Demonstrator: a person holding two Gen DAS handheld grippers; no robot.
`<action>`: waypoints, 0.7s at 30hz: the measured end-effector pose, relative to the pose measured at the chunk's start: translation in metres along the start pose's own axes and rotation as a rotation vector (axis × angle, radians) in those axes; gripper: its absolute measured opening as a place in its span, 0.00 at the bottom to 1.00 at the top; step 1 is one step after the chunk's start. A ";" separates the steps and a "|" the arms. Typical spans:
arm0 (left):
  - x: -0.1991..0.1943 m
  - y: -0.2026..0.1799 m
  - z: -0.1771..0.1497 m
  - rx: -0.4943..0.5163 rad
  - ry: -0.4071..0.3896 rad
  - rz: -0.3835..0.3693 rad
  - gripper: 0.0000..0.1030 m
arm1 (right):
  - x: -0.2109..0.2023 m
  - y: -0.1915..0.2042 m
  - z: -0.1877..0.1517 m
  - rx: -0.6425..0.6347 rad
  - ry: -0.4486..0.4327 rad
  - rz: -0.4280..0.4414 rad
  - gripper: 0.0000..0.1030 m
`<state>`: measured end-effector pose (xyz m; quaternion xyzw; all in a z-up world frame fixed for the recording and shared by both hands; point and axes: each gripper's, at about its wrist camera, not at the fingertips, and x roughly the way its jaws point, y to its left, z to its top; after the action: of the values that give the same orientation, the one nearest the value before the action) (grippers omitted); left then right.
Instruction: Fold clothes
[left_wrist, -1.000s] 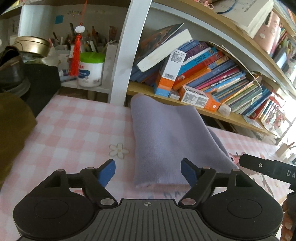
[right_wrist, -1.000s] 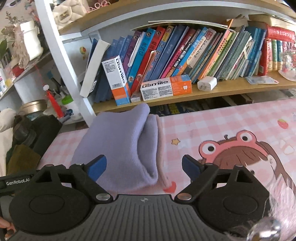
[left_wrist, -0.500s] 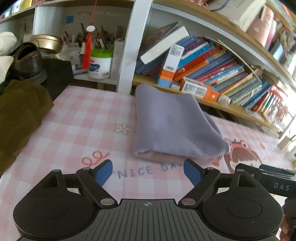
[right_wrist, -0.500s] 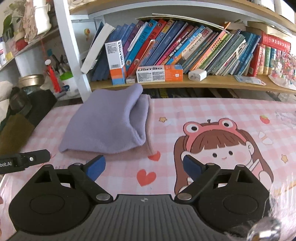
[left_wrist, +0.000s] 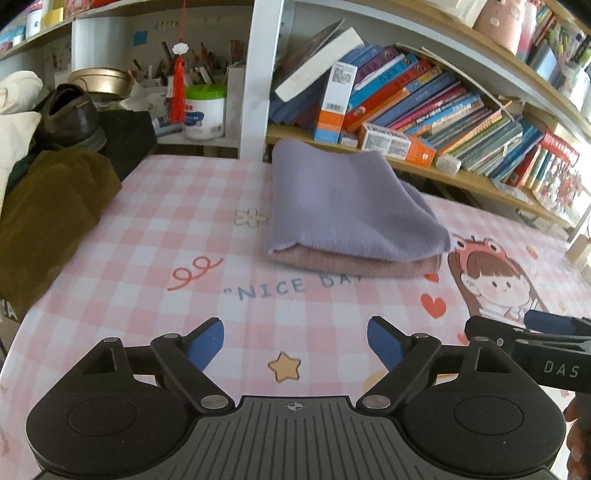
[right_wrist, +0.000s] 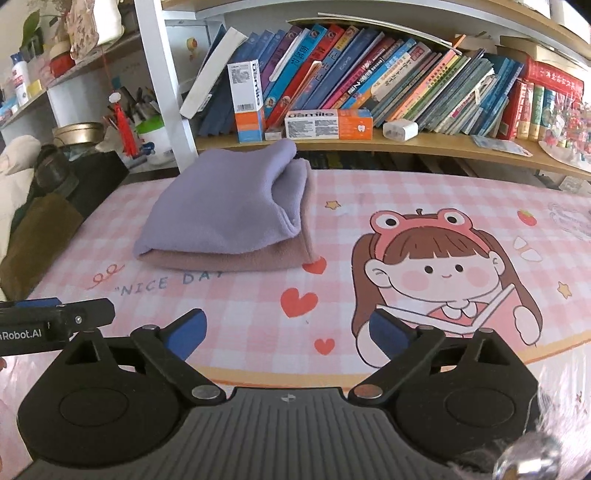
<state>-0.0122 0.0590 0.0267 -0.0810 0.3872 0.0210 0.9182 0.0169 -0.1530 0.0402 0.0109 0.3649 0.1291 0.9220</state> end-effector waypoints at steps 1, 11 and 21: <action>0.000 -0.001 -0.001 0.004 0.003 0.003 0.85 | 0.000 -0.001 -0.001 -0.002 0.003 -0.004 0.93; 0.000 -0.017 -0.010 0.045 0.022 0.006 0.86 | -0.008 -0.003 -0.010 -0.008 -0.001 -0.020 0.96; 0.001 -0.018 -0.011 0.046 0.030 0.011 0.93 | -0.006 -0.008 -0.011 0.009 0.005 -0.043 0.98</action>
<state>-0.0172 0.0393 0.0209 -0.0579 0.4015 0.0159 0.9139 0.0069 -0.1635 0.0353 0.0069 0.3679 0.1077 0.9236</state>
